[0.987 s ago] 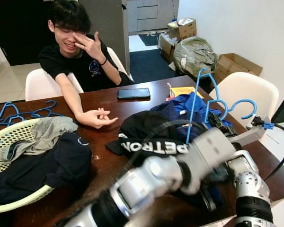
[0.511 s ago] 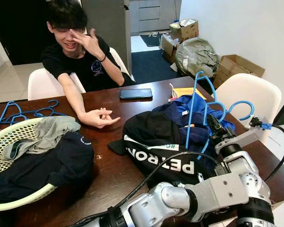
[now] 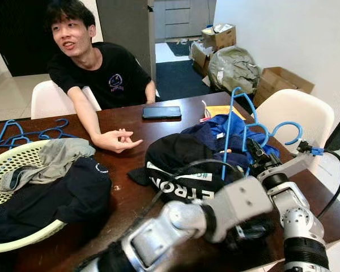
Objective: Hang hanger
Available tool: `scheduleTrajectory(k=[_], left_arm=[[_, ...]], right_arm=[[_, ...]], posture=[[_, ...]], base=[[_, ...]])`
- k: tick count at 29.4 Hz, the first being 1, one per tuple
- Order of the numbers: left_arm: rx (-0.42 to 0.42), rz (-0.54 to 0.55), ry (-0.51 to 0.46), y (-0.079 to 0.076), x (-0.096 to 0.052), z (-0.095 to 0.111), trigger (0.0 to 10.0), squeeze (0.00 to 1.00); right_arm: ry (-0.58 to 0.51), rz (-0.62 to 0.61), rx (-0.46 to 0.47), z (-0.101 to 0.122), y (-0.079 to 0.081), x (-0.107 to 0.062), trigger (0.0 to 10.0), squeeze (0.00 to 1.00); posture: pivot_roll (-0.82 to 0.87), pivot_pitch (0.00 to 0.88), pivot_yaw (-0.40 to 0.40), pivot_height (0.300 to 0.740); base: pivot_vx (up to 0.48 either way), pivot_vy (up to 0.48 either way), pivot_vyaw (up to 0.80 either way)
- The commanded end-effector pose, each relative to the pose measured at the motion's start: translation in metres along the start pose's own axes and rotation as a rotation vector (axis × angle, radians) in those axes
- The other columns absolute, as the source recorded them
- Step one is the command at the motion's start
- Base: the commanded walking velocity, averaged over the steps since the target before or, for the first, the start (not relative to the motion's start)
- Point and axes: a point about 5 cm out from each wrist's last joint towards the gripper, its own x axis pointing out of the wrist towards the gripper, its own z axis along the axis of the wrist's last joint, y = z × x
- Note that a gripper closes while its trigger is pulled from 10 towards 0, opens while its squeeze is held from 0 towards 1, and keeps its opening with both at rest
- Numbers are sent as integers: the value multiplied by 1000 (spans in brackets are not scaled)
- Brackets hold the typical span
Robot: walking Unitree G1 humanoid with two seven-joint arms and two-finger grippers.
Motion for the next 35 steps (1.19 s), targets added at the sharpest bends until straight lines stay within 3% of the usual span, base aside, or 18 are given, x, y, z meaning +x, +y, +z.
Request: scheduleTrajectory(k=[1,10,13,14,15,19,23,26,29,30,35], left_arm=[[-19,-17,5,0,-7,0,10000,1000],[-29,-151,63,-13,-45,2,10000,1000],[-9,-55,75,-2,-56,2,10000,1000],[8,34,78,8,-62,2,10000,1000],[8,34,78,8,-62,2,10000,1000],[0,379,82,38,-97,-7,10000,1000],[-4,476,105,44,-111,-11,10000,1000],[45,615,169,54,-138,-18,10000,1000],[51,648,181,56,-145,-24,10000,1000],[64,682,184,58,-156,-37,10000,0],[94,648,163,56,-160,-48,10000,0]], right_arm=[[20,3,-4,-2,-1,-1,10000,0],[25,2,-7,-1,-2,-2,10000,0],[26,1,-8,0,-2,-2,10000,0],[27,1,-8,0,-3,-3,10000,0],[27,1,-8,0,-3,-3,10000,0],[35,-3,-12,1,-6,-5,10000,0],[41,-3,-13,1,-6,-5,10000,0],[49,0,-14,1,-7,-5,10000,0],[49,0,-15,1,-7,-5,10000,0],[53,-2,-17,2,-7,-6,10000,0],[65,-3,-22,3,-8,-5,10000,0]], posture=[[-6,1,-29,740],[0,5,-31,740],[7,5,-35,740],[6,6,-36,740],[6,6,-36,740],[11,0,-54,740],[17,1,-56,740],[17,0,-56,740],[15,8,-62,740],[15,12,-74,740],[18,12,-90,740]], base=[[0,0,0],[0,0,0],[0,0,0],[0,0,0],[0,0,0],[0,0,0],[0,0,0],[0,0,0],[0,0,0],[0,0,0],[0,0,0]])
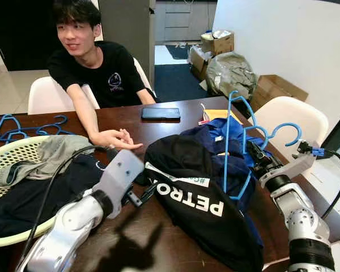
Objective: Hang hanger
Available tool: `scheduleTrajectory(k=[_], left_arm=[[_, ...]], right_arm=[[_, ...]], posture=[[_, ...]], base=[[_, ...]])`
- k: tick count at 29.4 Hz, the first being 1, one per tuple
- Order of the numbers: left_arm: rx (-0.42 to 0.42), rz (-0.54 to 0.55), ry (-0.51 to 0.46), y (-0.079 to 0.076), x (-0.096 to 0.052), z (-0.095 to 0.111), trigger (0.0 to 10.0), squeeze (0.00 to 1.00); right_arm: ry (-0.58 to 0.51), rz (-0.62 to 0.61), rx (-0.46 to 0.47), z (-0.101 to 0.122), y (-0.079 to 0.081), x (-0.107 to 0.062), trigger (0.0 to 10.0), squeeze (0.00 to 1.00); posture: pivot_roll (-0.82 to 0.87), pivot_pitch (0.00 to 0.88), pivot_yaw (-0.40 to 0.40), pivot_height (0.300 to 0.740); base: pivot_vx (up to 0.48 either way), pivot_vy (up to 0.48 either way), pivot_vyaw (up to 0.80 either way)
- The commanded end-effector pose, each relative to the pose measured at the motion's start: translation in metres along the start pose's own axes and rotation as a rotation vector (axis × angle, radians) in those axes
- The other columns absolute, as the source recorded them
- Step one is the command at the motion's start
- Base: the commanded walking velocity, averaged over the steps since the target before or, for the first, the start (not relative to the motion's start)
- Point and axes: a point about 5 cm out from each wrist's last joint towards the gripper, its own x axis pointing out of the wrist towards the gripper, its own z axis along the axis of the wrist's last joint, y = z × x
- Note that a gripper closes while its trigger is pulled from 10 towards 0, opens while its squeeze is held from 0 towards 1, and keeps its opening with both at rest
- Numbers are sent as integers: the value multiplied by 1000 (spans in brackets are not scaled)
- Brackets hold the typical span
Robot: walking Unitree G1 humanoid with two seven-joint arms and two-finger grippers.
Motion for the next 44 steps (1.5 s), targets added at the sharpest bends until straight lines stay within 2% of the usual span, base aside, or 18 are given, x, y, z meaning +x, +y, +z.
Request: scheduleTrajectory(k=[1,3,6,7,8,9,11,13,15,24,36,37,38,44], left_arm=[[51,-13,3,2,-1,-7,10000,0],[51,-13,3,2,-1,-7,10000,0],[258,-15,83,15,8,-30,10000,0],[258,-15,83,15,8,-30,10000,0],[340,-29,118,18,13,-39,10000,0],[340,-29,118,18,13,-39,10000,0],[426,-50,147,20,20,-51,10000,0],[426,-50,147,20,20,-51,10000,0],[503,-97,140,15,28,-61,10000,0],[596,-201,16,0,45,-62,10000,0],[616,-225,-44,-3,56,-65,10000,0],[618,-227,-54,-4,57,-65,2039,0],[611,-228,-58,-4,59,-65,0,0],[609,-231,-63,-4,62,-66,0,0]], right_arm=[[14,-5,-2,0,-3,-1,10000,0],[14,-5,-2,0,-3,-1,10000,0],[23,-8,-15,2,-5,-1,10000,0],[23,-8,-15,2,-5,-1,10000,0],[26,-13,-23,3,-7,-2,10000,0],[26,-13,-23,3,-7,-2,10000,0],[31,-20,-33,4,-9,-3,10000,0],[31,-20,-33,4,-9,-3,10000,0],[30,-25,-46,5,-9,-4,10000,0],[17,-32,-47,8,-9,-6,10000,0],[6,-35,-44,9,-8,-9,10000,0],[5,-35,-44,9,-8,-9,10000,0],[4,-36,-45,9,-8,-10,10000,0],[3,-37,-46,10,-8,-10,10000,0]], posture=[[16,12,-91,740],[16,12,-91,740],[-2,0,-106,740],[-2,0,-106,740],[-9,0,-107,740],[-9,0,-107,740],[-16,0,-105,740],[-16,0,-105,740],[-38,0,-91,740],[-48,9,-82,740],[-64,22,-67,740],[-67,22,-65,740],[-67,22,-65,740],[-71,24,-63,740]], base=[[0,0,0],[0,0,0],[0,0,0],[0,0,0],[0,0,0],[0,0,0],[0,0,0],[0,0,0],[0,0,0],[0,0,0],[0,0,0],[0,0,0],[0,0,0],[0,0,0]])
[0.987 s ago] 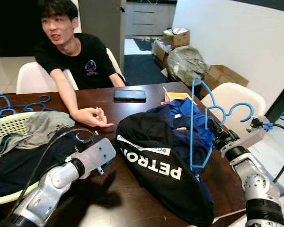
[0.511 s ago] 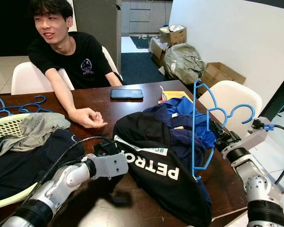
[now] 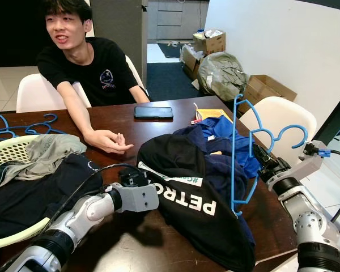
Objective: Hang hanger
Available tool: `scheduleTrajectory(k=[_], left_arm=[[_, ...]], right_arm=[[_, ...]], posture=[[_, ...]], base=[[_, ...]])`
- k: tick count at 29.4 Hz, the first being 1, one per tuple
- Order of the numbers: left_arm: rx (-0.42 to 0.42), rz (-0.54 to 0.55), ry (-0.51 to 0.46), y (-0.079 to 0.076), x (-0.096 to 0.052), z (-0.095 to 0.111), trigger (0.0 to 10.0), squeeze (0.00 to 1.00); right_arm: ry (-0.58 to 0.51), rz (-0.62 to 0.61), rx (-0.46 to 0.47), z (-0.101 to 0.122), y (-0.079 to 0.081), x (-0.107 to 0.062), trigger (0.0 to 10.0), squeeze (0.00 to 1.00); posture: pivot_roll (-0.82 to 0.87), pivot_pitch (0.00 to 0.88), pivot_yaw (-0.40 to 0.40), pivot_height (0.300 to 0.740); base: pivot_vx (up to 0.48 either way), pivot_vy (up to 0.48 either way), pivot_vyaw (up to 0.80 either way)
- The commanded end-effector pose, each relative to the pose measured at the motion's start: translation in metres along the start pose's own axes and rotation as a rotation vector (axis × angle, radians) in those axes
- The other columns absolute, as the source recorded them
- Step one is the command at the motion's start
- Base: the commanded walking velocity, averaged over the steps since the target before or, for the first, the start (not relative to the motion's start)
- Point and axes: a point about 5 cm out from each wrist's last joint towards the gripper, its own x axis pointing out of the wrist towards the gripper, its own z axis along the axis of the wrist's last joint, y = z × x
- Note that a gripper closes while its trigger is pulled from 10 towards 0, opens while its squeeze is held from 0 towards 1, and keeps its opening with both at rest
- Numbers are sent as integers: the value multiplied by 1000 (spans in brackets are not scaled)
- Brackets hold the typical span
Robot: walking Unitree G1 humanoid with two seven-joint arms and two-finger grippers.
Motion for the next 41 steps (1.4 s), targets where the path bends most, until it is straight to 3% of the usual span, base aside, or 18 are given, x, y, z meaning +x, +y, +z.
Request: scheduleTrajectory(k=[1,13,17,23,24,26,28,32,33,34,36,38,40,41], left_arm=[[18,-24,-9,-2,4,2,0,0],[18,-17,16,6,1,-11,0,0],[4,62,12,36,-9,-13,0,0],[-56,99,-30,50,-8,-7,0,0],[-115,97,-74,59,-7,1,0,0],[-207,34,-166,73,-5,18,0,0],[-241,-24,-218,76,-4,30,0,0],[-351,-224,-361,74,-4,68,0,0],[-351,-224,-361,74,-4,68,0,0],[-386,-316,-408,71,-7,82,0,0],[-391,-335,-414,71,-8,84,0,0],[-363,-479,-377,66,-15,88,0,0],[-363,-479,-377,66,-15,88,0,0],[-368,-540,-374,67,-21,92,0,0]], right_arm=[[-4,-7,8,1,-1,-2,10000,0],[-8,-12,4,1,0,-3,10000,0],[-7,-10,5,1,0,-2,10000,0],[-8,-10,7,1,0,-1,10000,0],[-8,-11,8,0,0,-1,10000,0],[-10,-12,12,-1,-1,0,10000,0],[-11,-12,15,-2,0,1,10000,0],[-19,-13,24,-3,0,2,10000,0],[-19,-13,24,-3,0,2,10000,0],[-22,-14,28,-4,0,3,10000,0],[-23,-14,29,-4,0,3,10000,0],[-29,-15,35,-5,1,3,10000,0],[-29,-15,35,-5,1,3,10000,0],[-31,-15,38,-6,1,3,10000,0]], posture=[[-72,26,-62,740],[-83,25,-55,740],[-73,20,-58,740],[-67,18,-57,740],[-63,15,-55,740],[-56,9,-55,740],[-55,1,-47,740],[-52,0,-41,740],[-52,0,-41,740],[-49,0,-34,740],[-49,0,-34,740],[-48,0,-27,740],[-48,0,-27,740],[-48,0,-21,740]], base=[[0,0,0],[0,0,0],[0,0,0],[0,0,0],[0,0,0],[0,0,0],[0,0,0],[0,0,0],[0,0,0],[0,0,0],[0,0,0],[0,0,0],[0,0,0],[0,0,0]])
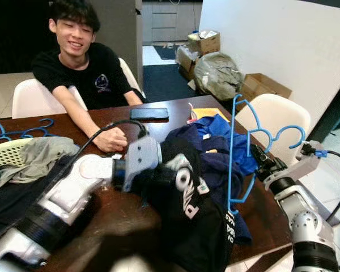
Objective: Hang hanger
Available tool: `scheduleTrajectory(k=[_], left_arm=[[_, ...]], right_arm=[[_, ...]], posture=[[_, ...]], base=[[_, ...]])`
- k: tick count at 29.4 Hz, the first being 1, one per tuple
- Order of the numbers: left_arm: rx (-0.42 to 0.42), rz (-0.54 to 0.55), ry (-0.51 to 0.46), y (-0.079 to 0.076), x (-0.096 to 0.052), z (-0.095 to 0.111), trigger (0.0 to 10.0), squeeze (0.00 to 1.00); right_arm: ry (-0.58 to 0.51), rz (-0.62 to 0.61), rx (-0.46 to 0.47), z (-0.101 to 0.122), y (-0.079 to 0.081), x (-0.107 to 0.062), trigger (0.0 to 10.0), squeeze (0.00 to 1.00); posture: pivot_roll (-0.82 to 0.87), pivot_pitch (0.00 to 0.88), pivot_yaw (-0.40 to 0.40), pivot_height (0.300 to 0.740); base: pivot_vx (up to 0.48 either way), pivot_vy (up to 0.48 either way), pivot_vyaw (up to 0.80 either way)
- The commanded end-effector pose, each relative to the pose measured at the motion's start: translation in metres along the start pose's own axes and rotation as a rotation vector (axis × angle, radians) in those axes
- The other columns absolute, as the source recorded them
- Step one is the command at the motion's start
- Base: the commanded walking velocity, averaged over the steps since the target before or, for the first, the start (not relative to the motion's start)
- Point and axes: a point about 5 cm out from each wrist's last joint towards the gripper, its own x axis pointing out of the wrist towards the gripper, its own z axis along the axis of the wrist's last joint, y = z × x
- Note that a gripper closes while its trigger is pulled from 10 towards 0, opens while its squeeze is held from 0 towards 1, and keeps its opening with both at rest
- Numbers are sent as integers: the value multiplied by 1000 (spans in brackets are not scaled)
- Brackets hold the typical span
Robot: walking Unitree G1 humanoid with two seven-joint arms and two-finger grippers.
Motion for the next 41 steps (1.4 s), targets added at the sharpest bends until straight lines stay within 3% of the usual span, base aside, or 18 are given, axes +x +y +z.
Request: scheduleTrajectory(k=[1,7,12,15,19,20,22,23,24,26,27,31,32,33,36,37,38,41], left_arm=[[-50,-80,-54,-1,-5,19,0,0],[-138,-106,-232,9,-20,61,0,0],[-283,-57,-523,34,-45,115,0,0],[-323,-54,-535,38,-48,114,0,0],[-508,85,-386,51,-44,69,0,0],[-673,241,-241,59,-40,22,0,0],[-707,271,-208,59,-40,12,0,0],[-775,353,-88,55,-39,-20,0,0],[-775,353,-88,55,-39,-20,0,0],[-868,466,126,36,-41,-71,0,0],[-868,466,126,36,-41,-71,0,0],[-993,696,418,1,-54,-138,0,0],[-1004,724,436,-2,-54,-143,0,0],[-934,738,469,-1,-54,-144,1255,0],[-879,744,491,1,-53,-144,1255,0],[-810,734,505,3,-49,-142,2784,0],[-725,718,472,9,-42,-134,6745,0],[-625,704,393,20,-30,-119,7294,0]], right_arm=[[-13,-2,17,-2,0,1,10000,0],[-17,-2,25,-4,0,2,10000,0],[-21,-1,38,-5,0,3,10000,0],[-23,-1,41,-6,0,3,10000,0],[-25,-2,40,-6,0,3,10000,0],[-25,-4,40,-6,-1,3,10000,0],[-25,-4,40,-6,-1,3,10000,0],[-25,-4,39,-7,-1,3,10000,0],[-25,-4,39,-7,-1,3,10000,0],[-25,-4,37,-7,-2,3,10000,0],[-25,-4,37,-7,-2,3,10000,0],[-27,-4,32,-7,-2,2,10000,0],[-28,-5,31,-6,-3,2,10000,0],[-28,-5,31,-6,-3,2,10000,0],[-28,-5,30,-5,-3,2,10000,0],[-28,-5,30,-5,-3,1,10000,0],[-26,-5,30,-5,-3,1,10000,0],[-25,-3,30,-5,-3,1,10000,0]], posture=[[-43,0,-18,740],[-36,0,-17,740],[-27,0,-13,740],[-27,0,-10,740],[-30,0,-10,740],[-31,0,-10,740],[-31,0,-10,740],[-32,0,-8,740],[-32,0,-8,740],[-39,0,-4,740],[-39,0,-4,740],[-47,0,-4,740],[-47,0,-5,740],[-46,0,-8,740],[-46,0,-8,740],[-43,0,-10,740],[-34,0,-13,740],[-35,0,-11,740]], base=[[0,0,0],[0,0,0],[0,0,0],[0,0,0],[0,0,0],[0,0,0],[0,0,0],[0,0,0],[0,0,0],[0,0,0],[0,0,0],[0,0,0],[0,0,0],[0,0,0],[0,0,0],[0,0,0],[0,0,0],[0,0,0]])
